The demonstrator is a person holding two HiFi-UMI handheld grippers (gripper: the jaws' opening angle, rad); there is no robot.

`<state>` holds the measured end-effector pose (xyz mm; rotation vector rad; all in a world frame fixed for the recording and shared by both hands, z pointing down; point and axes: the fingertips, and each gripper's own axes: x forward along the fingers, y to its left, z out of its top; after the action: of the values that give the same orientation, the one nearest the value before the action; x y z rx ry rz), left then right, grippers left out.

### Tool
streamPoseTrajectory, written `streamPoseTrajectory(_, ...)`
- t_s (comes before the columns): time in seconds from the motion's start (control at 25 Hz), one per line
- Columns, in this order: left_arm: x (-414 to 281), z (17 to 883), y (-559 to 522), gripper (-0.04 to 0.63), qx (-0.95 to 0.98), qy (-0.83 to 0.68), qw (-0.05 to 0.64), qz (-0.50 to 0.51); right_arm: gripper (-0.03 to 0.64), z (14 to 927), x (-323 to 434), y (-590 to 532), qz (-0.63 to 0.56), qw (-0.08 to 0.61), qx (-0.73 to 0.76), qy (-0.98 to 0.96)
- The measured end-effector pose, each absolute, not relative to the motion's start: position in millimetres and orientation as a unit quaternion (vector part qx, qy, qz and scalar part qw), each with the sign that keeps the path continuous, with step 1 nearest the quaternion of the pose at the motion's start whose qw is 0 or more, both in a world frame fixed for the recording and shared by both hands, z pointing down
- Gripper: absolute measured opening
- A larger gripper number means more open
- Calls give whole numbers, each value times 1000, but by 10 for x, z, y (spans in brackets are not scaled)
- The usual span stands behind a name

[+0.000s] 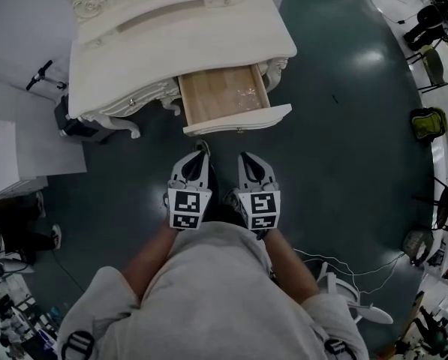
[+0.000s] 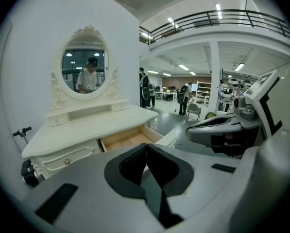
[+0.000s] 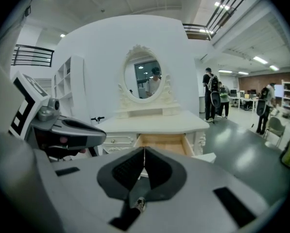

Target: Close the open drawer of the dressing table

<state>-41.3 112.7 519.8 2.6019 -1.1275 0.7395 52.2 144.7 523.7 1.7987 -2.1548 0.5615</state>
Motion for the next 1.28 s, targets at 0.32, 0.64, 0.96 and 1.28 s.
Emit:
streamPoseTrajectory(0.32,-543,5298,798,8,878,-384,112,265,15,5754,572,1214,263,159,618,-723)
streamPoseTrajectory(0.64,-615,5473,533,9,872,-372,133,289,15,6215,590,1044,315,194,616,-695)
streamPoseTrajectory(0.96,-530,5610,295,8,873,-356,142,302,17,6634,700,904,348,235,622,-661)
streamPoseTrajectory(1.28,-556,5682,163,9,870,-351,143,314,125,7112,768,867,383,281,605,-639)
